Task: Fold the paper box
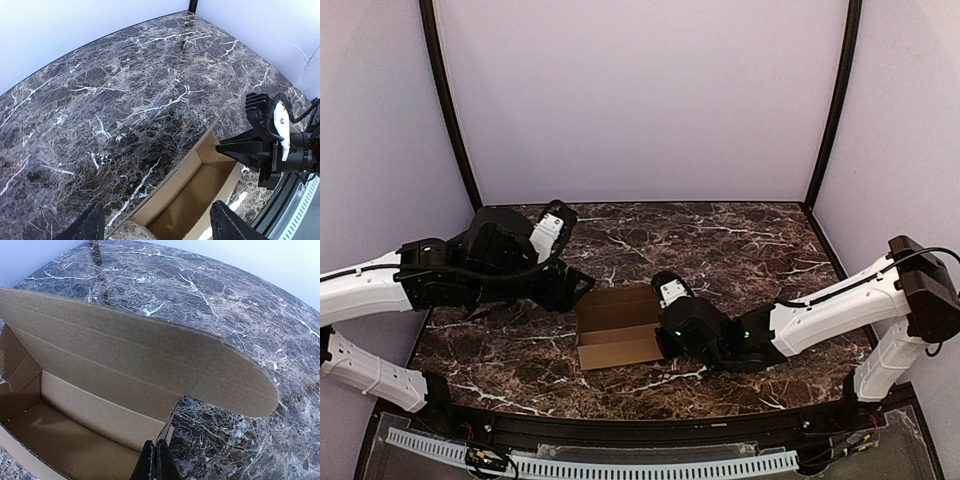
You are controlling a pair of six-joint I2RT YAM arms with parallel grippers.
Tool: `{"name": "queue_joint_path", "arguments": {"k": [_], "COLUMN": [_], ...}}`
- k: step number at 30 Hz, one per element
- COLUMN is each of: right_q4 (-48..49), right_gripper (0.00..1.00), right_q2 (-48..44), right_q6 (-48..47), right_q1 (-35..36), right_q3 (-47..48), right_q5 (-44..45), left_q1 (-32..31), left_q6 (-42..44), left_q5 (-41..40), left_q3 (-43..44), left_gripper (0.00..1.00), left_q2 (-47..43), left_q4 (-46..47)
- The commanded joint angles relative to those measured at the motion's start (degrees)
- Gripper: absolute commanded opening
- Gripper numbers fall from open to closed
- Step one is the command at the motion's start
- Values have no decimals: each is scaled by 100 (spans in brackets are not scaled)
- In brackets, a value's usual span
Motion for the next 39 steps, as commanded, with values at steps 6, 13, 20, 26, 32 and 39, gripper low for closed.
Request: {"name": "queue_joint_path", "arguments": {"k": [6, 13, 20, 26, 32, 39], "right_q4": [-575, -576, -537, -475, -406, -343], "right_gripper": [0, 0, 0, 0, 0, 0], "right_q2": [255, 238, 255, 225, 193, 193], "right_q6": [-242, -291, -326, -404, -458, -496], "right_q1": [-20, -47, -65, -105, -140, -168], "right_q3": [18, 20, 20, -4, -58, -72], "right_q5": [-483, -564, -656, -738, -815, -919], "left_q1": [138, 321, 438, 522, 588, 699], "left_q6": [2281, 2627, 2834, 2947, 3067, 3099], "left_q5": [642, 936, 1239, 1511, 1720, 2184], "left_q3": [894, 1016, 1203, 1337, 1495, 1539], "left_gripper": [75, 75, 73, 68, 59, 41], "left_q2": [899, 1450, 1876, 2173, 2417, 2714], "left_q4": [-1130, -1056, -1025, -1088, -1314, -1334]}}
